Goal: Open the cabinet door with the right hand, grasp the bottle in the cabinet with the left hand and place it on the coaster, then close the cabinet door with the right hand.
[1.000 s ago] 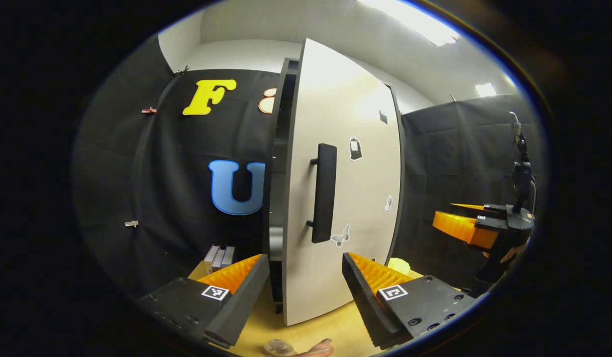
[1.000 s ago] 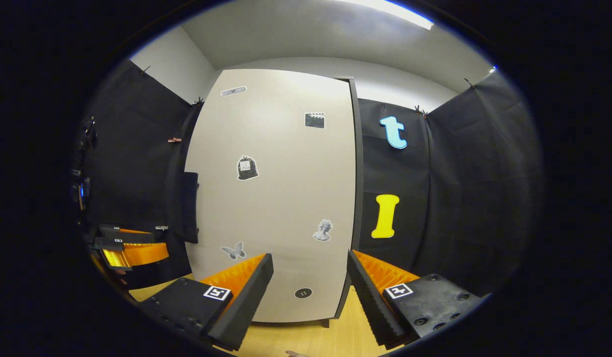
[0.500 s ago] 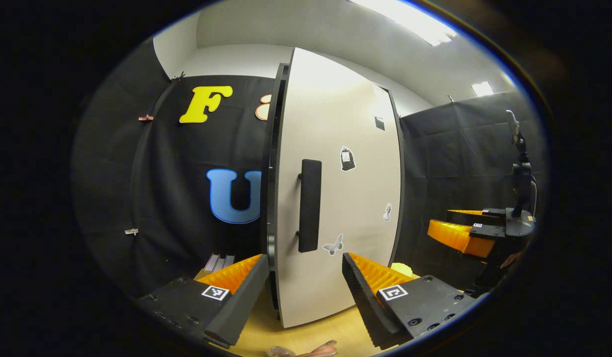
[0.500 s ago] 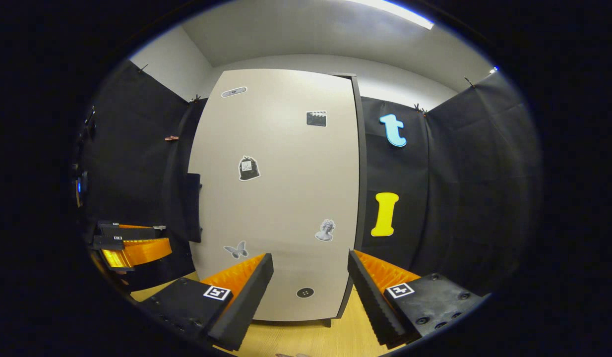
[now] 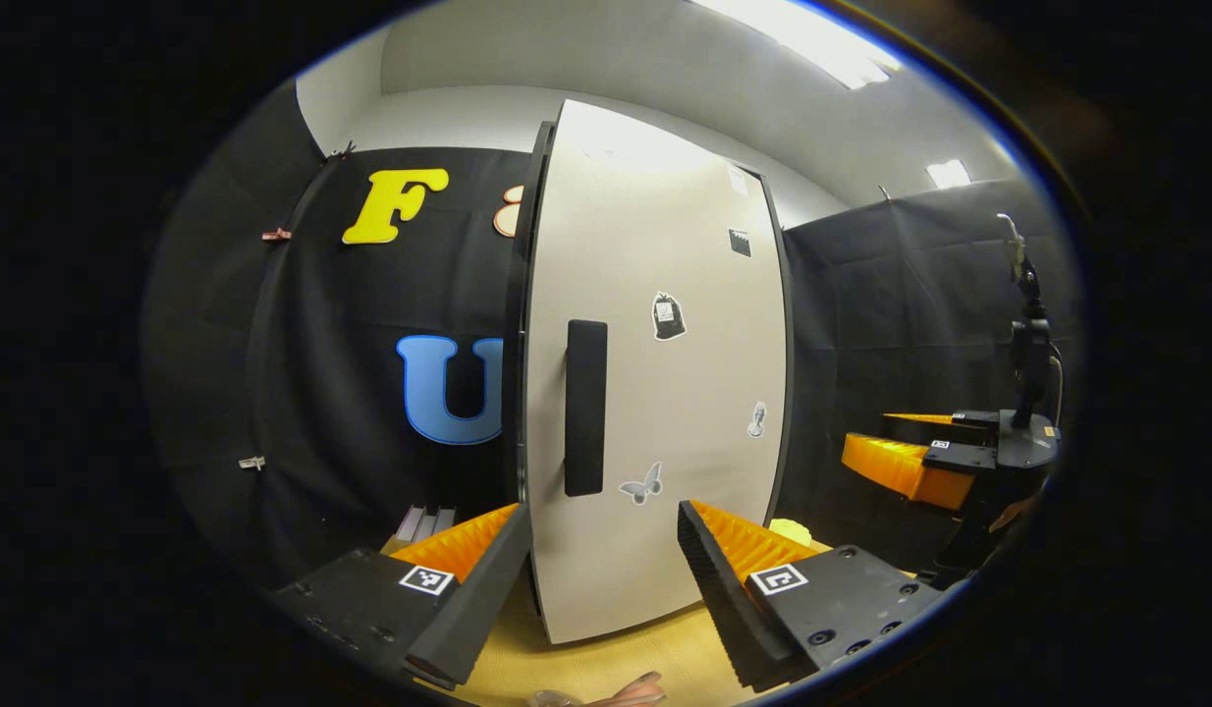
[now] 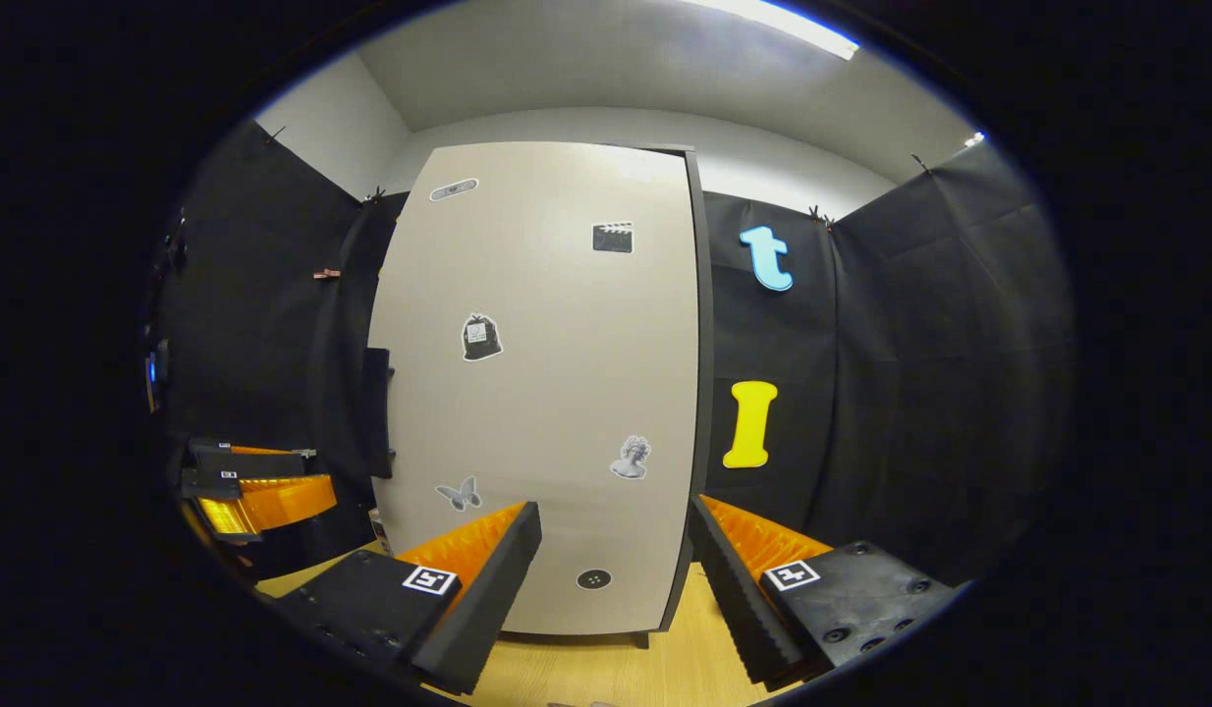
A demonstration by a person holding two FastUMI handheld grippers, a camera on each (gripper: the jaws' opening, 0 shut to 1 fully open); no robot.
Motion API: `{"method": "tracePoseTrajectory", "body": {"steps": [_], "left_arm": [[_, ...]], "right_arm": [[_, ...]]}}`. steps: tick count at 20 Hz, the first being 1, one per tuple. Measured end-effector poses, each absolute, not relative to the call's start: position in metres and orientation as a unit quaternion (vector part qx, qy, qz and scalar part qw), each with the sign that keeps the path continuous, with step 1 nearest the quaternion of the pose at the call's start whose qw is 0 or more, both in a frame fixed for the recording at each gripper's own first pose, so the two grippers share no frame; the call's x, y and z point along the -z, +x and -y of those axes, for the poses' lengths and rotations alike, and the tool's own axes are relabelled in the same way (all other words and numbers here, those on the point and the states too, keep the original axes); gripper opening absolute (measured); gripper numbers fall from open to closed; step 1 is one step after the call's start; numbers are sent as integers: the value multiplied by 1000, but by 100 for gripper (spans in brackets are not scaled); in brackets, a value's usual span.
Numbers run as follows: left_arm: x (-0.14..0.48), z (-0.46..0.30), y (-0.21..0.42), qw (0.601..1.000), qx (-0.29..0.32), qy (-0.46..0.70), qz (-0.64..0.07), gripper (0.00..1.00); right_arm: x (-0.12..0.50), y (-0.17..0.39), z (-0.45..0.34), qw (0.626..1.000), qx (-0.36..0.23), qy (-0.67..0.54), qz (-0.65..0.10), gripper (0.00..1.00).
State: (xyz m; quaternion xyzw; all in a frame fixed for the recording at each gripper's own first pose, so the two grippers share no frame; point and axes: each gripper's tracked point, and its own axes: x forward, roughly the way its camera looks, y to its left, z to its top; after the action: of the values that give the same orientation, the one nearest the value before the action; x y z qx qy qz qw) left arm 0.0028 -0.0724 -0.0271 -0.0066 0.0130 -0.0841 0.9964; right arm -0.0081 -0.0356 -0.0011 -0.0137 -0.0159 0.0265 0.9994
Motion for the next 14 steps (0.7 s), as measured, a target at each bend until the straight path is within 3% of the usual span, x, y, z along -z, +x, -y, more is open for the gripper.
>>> {"method": "tracePoseTrajectory", "body": {"steps": [14], "left_arm": [[23,79,3,995,98,-5,1,94]], "right_arm": [[-10,0,33,999,-33,-25,24,98]]}}
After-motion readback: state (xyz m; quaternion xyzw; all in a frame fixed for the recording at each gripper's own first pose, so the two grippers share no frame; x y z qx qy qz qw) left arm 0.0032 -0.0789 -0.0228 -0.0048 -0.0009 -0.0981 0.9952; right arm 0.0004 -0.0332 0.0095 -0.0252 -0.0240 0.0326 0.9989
